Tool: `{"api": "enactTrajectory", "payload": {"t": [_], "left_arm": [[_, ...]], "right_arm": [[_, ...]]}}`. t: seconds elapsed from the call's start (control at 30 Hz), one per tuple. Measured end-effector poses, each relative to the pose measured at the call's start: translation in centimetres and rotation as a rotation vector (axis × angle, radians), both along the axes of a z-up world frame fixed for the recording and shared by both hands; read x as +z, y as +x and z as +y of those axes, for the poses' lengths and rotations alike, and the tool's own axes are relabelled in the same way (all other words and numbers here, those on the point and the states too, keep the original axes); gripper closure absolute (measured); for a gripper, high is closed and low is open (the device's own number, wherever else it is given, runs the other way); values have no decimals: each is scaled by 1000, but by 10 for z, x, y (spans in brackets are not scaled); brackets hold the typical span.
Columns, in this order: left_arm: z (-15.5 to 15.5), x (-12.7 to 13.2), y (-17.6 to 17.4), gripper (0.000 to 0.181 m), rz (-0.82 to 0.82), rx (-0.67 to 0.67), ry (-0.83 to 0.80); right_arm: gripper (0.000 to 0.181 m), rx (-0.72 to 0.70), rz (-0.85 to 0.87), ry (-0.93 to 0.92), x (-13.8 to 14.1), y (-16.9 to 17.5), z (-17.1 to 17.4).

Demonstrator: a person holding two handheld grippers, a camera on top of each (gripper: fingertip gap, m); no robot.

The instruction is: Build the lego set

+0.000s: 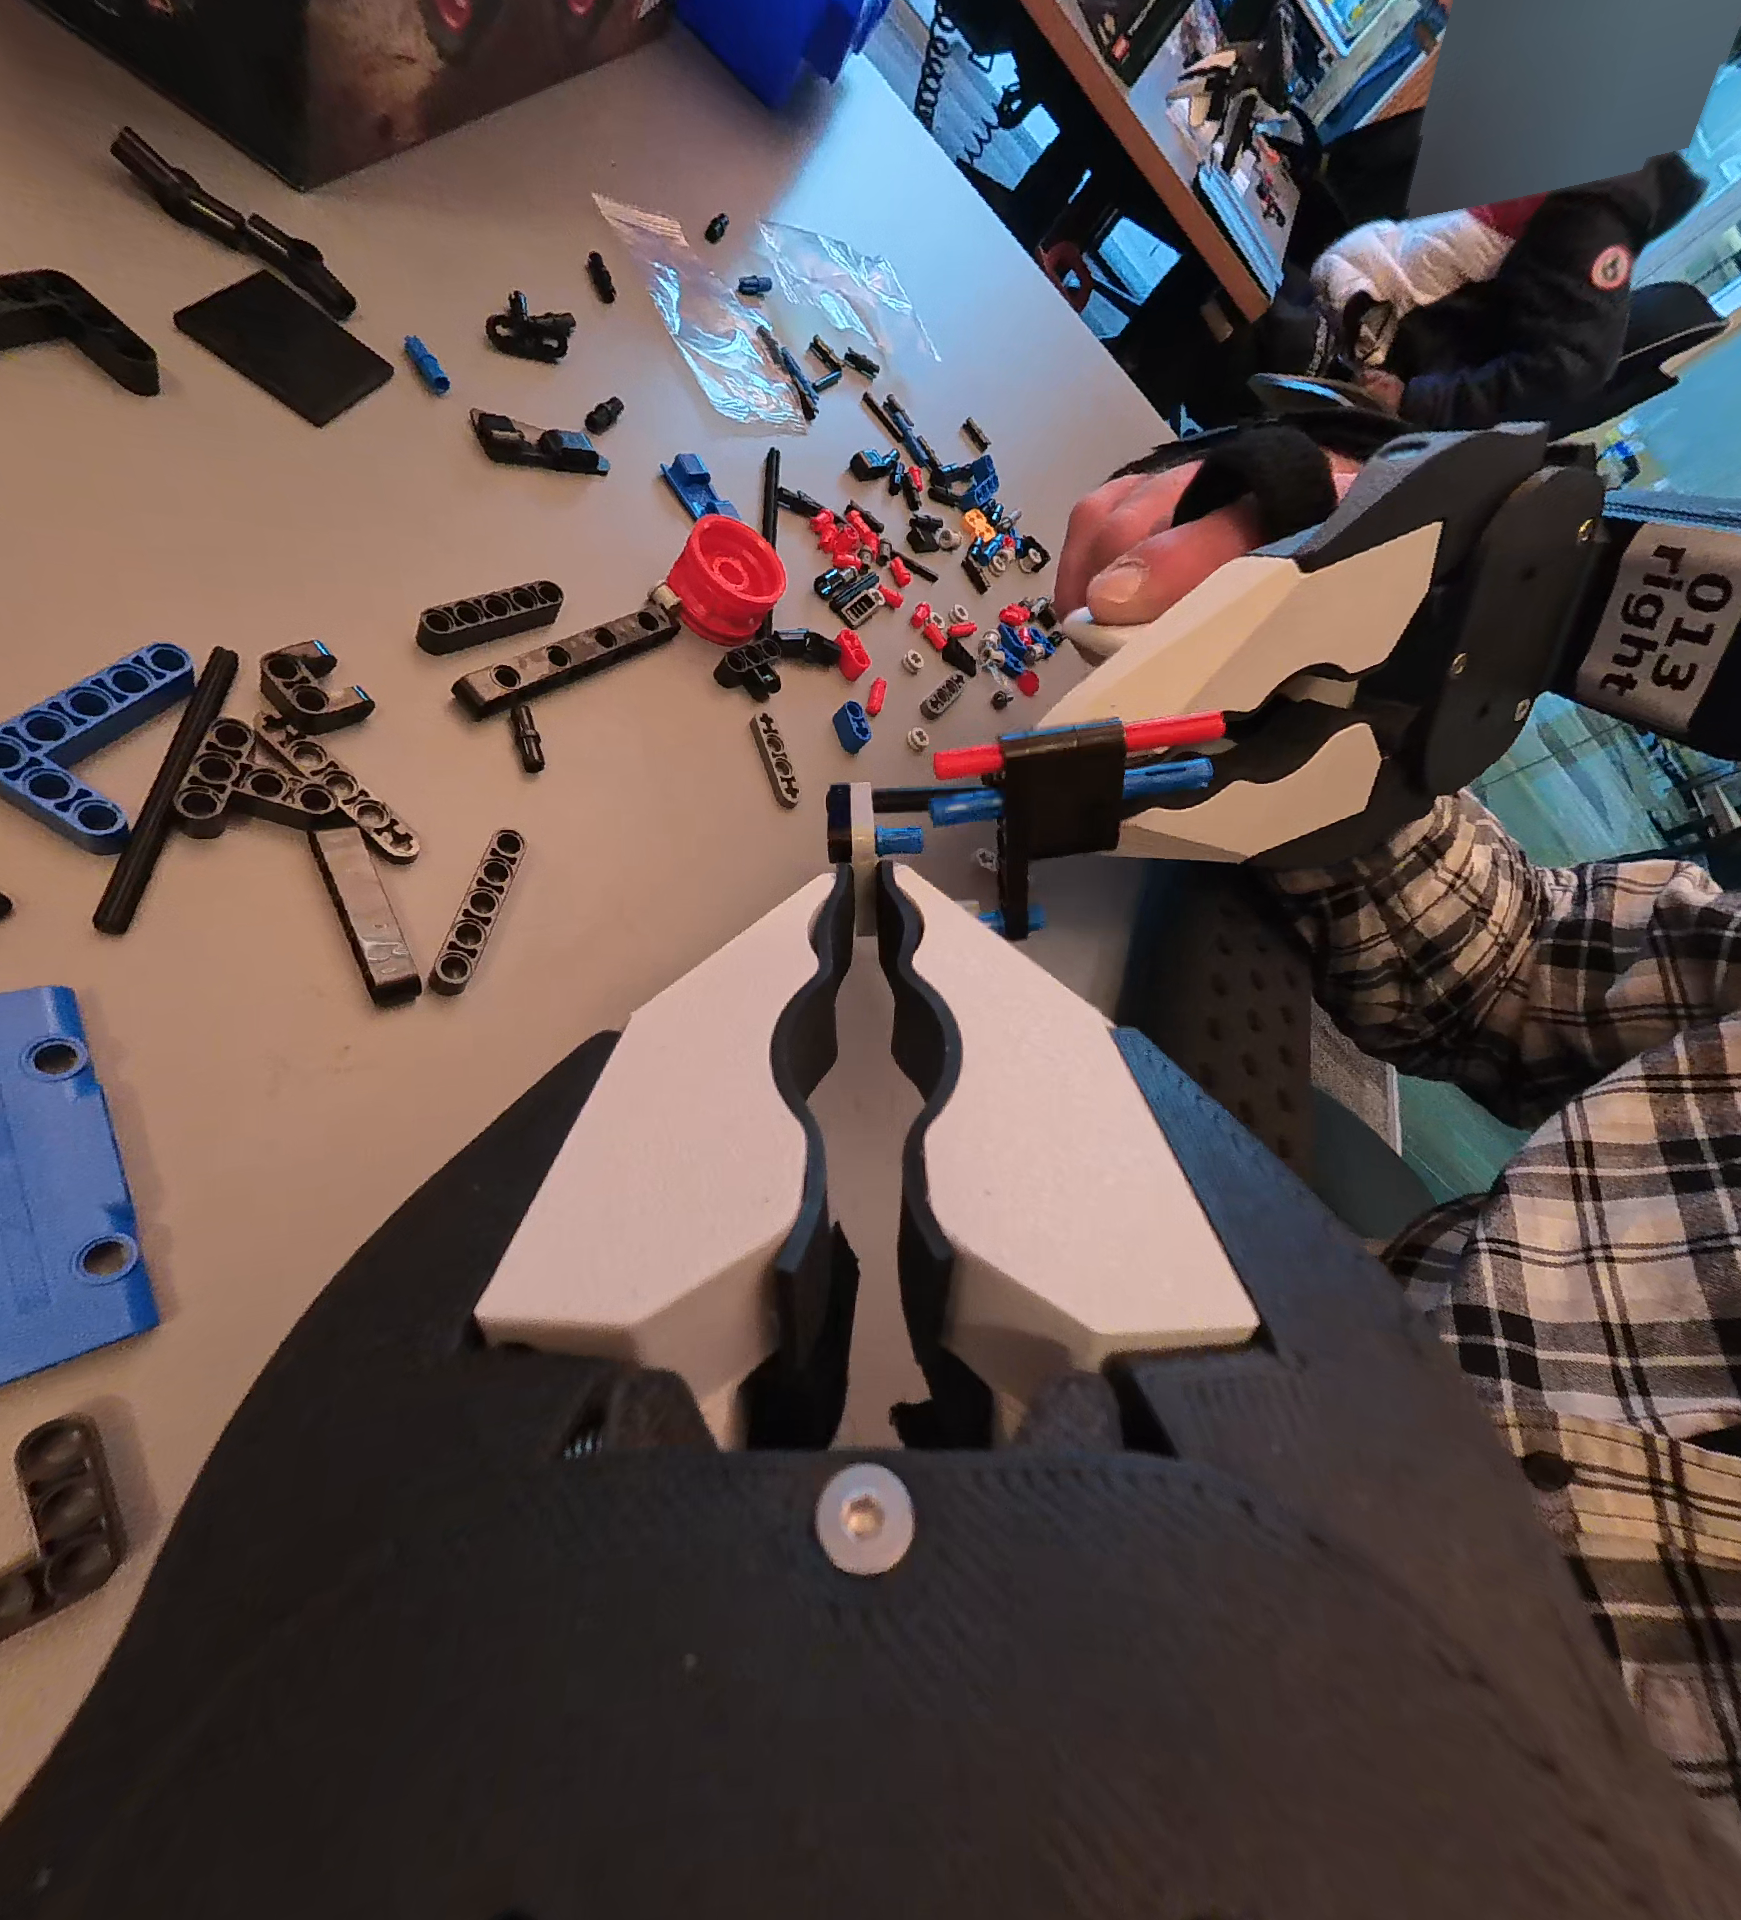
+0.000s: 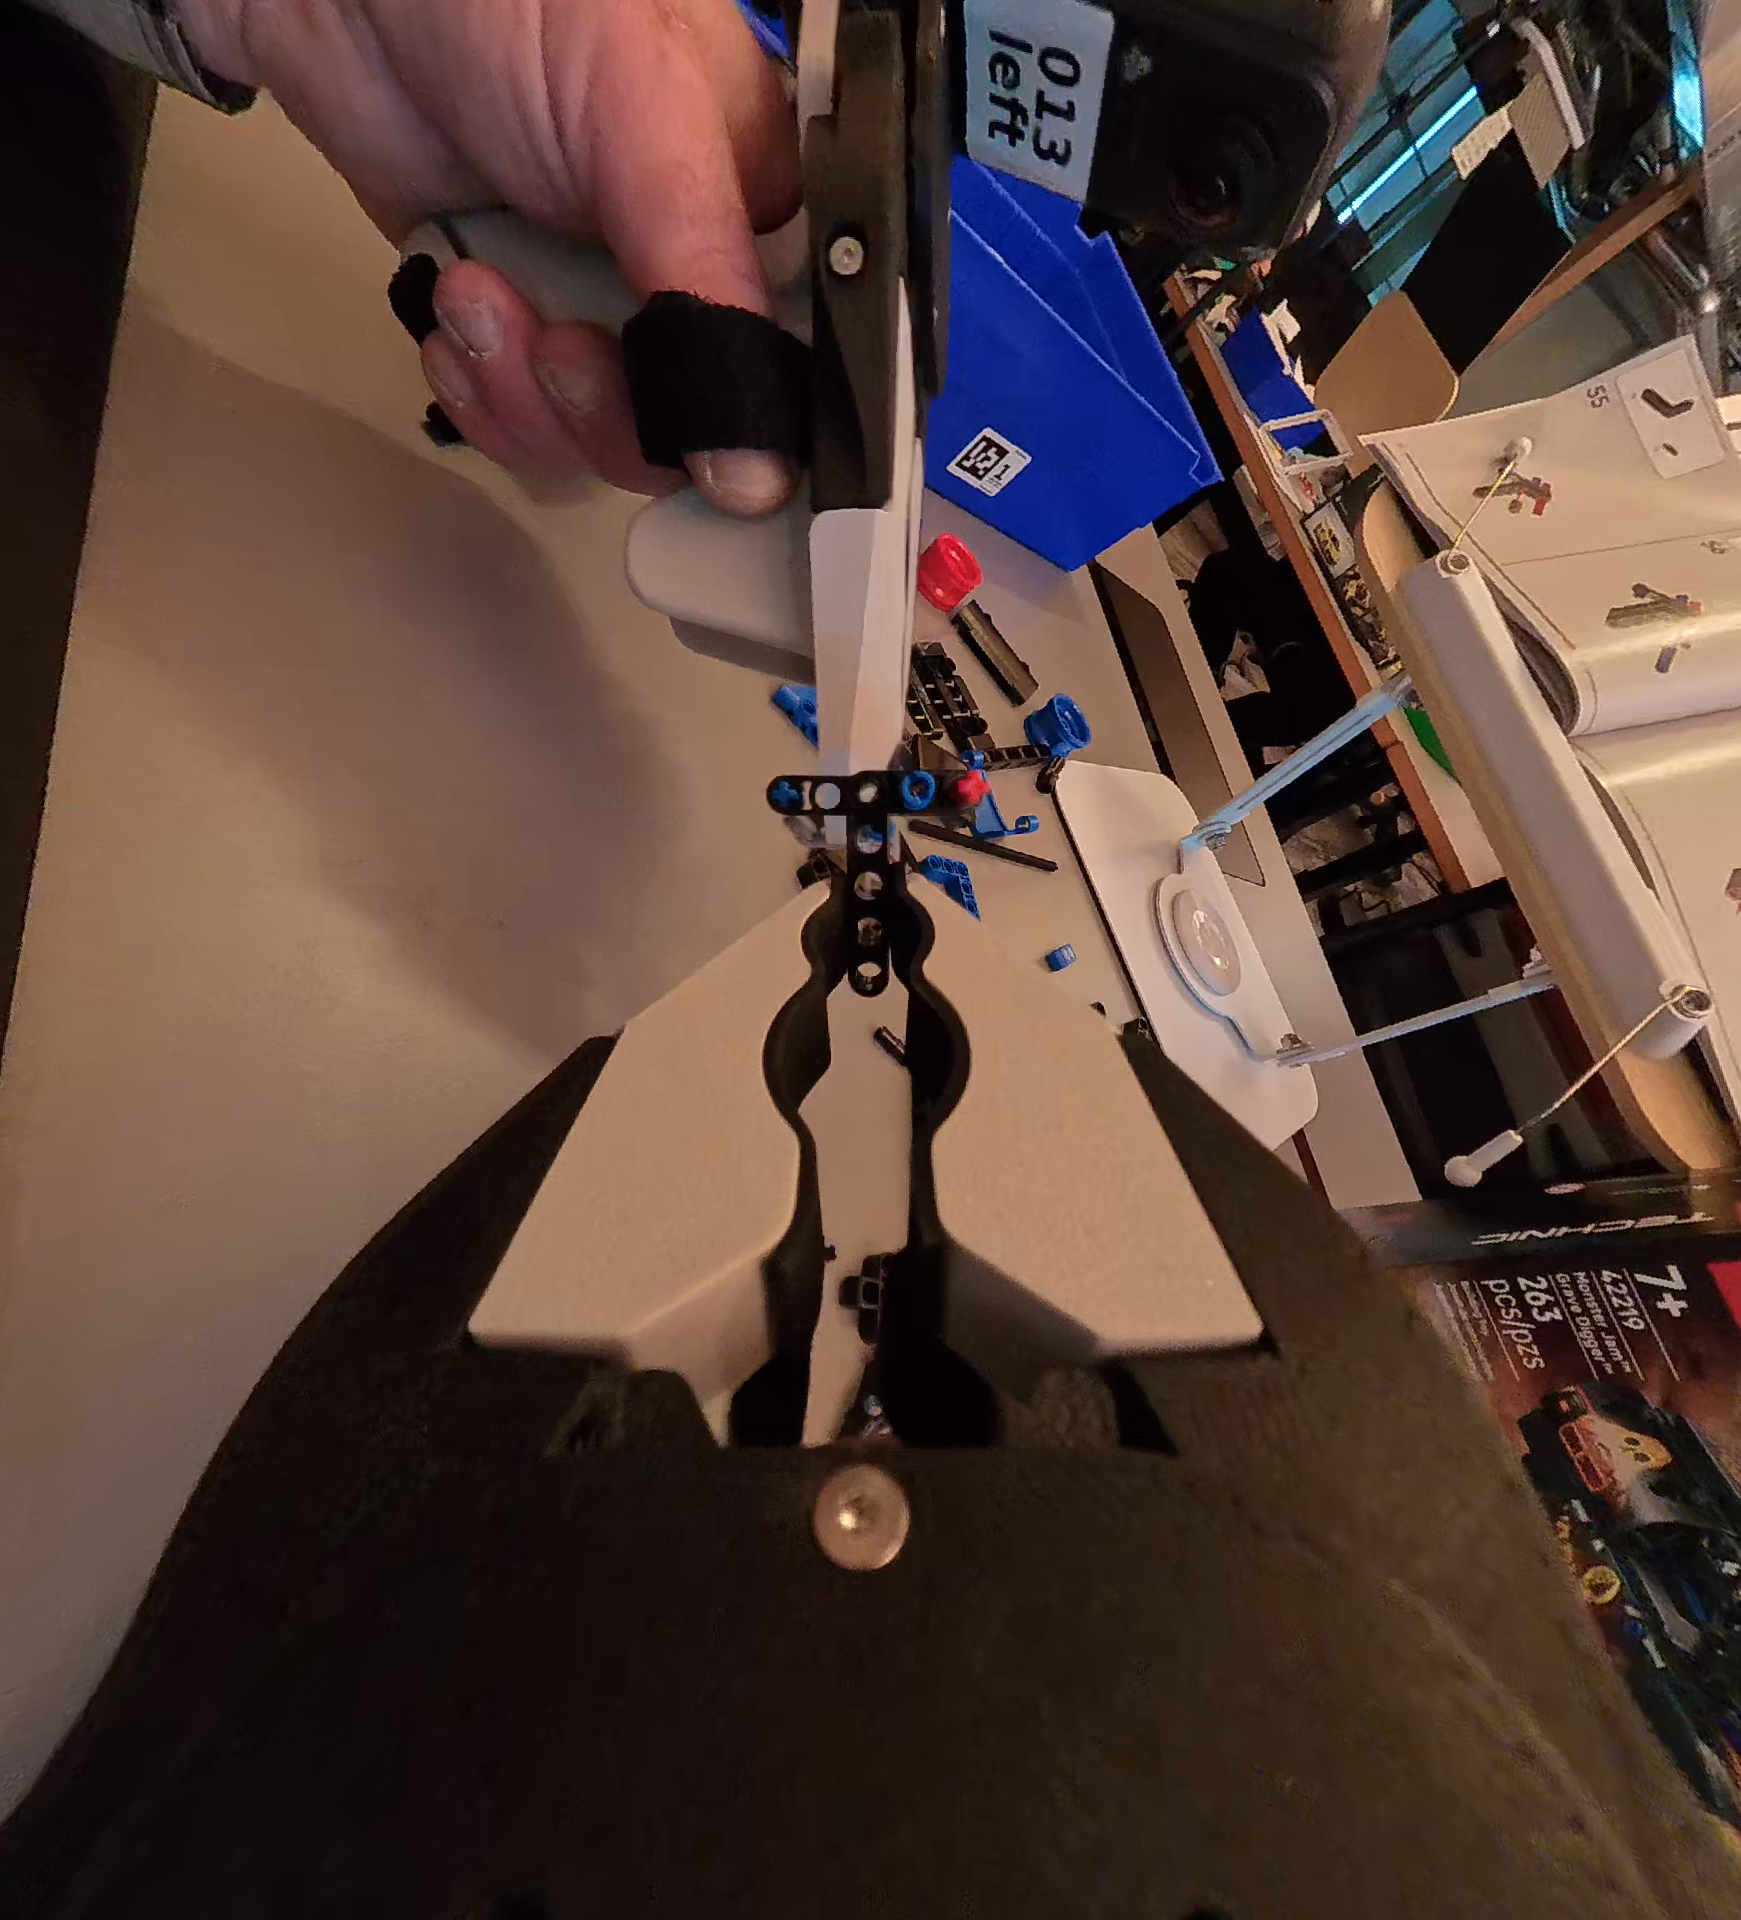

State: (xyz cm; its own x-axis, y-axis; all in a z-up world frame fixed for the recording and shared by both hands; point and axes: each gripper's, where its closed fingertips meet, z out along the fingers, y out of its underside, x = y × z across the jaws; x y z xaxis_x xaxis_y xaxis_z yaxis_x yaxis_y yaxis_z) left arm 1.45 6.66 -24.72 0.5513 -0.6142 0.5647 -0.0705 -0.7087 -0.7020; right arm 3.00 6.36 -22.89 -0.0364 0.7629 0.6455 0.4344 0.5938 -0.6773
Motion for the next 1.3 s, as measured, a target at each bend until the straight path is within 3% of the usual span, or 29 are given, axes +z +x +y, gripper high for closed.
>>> {"api": "enactTrajectory", "payload": {"t": [0.3,0.6,1.3], "left_arm": [[1,5,-1,180,-16,6,22],[2,6,-2,180,-27,6,23],[2,2,2,179,-67,-10,-19]], "right_arm": [[176,-17,2,55,1,-2,1],[176,-12,72,-5,14,1,2],[176,-50,-1,-8,-1,-6,5]]}}
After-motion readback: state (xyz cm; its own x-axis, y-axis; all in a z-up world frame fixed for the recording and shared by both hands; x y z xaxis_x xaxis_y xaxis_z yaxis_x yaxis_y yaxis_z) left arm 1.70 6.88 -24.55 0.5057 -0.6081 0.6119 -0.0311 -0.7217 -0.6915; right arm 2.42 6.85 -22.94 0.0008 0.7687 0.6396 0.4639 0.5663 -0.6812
